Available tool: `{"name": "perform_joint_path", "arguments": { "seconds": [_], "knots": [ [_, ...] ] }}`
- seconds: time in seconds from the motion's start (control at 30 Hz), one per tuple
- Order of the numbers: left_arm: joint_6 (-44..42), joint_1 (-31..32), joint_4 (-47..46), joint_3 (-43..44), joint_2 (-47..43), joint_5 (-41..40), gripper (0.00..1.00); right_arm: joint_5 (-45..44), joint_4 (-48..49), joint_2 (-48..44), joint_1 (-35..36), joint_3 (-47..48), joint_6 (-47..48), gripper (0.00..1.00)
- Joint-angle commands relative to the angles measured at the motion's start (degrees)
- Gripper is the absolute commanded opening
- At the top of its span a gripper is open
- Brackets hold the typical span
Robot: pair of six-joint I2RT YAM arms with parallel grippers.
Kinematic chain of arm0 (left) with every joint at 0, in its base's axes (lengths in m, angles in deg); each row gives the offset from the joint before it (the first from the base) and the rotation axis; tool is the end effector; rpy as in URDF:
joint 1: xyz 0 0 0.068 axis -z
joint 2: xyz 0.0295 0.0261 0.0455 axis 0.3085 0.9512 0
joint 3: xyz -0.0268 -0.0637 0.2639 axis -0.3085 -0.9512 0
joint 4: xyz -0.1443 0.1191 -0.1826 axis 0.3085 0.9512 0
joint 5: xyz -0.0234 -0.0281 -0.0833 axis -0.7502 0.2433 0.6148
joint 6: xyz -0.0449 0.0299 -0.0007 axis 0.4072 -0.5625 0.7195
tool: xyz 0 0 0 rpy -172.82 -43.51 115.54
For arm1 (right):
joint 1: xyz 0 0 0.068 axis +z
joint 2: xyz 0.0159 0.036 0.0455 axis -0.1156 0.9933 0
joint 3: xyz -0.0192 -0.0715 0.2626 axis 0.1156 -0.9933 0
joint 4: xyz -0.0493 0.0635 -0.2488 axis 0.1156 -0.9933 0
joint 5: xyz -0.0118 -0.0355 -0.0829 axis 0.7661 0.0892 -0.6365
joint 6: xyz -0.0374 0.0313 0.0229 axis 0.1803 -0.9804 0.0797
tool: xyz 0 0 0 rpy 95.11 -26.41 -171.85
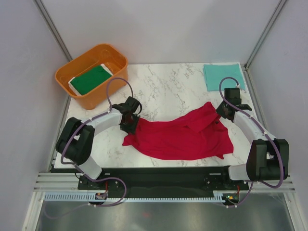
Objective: Fold and stack the t-shirts
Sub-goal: Flatten the tshirt out
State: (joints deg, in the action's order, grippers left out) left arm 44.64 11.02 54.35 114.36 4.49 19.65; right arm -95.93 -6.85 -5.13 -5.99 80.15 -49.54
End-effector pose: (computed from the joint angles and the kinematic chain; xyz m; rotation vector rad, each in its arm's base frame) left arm 0.2627 -0.1424 0.1710 0.4629 2.7877 -0.0386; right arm 0.2823 -0.0041 0.2260 0.8317 2.2907 0.0329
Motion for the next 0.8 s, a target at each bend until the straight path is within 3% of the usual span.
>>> {"name": "perform_joint_path", "arguments": {
  "seconds": [0.0,0.07,0.23,0.57,0.77],
  "knots": [
    [-2.93,-0.08,-1.96,1.49,0.72,-1.72,0.39,0.69,1.49,-1.75,-0.38,0.48,0.24,0.0],
    [-2.93,-0.08,-2.04,1.49,0.72,-2.25,0.35,0.87,1.58,-1.83,-0.38,0.3,0.24,0.0],
    [-2.76,-0.08,-1.69,2.55,-1.11,-6.02,0.04,1.22,1.76,-1.83,-0.38,0.04,0.5,0.0],
    [-1.79,-0.08,4.79,8.25,-12.19,-11.56,0.02,1.57,-1.58,-3.85,-2.31,6.45,-1.34,0.0],
    [-3.36,-0.08,7.97,18.07,-19.91,-20.51,0.02,1.22,-7.11,-6.66,-3.1,21.71,-1.79,0.0]
  ]
}}
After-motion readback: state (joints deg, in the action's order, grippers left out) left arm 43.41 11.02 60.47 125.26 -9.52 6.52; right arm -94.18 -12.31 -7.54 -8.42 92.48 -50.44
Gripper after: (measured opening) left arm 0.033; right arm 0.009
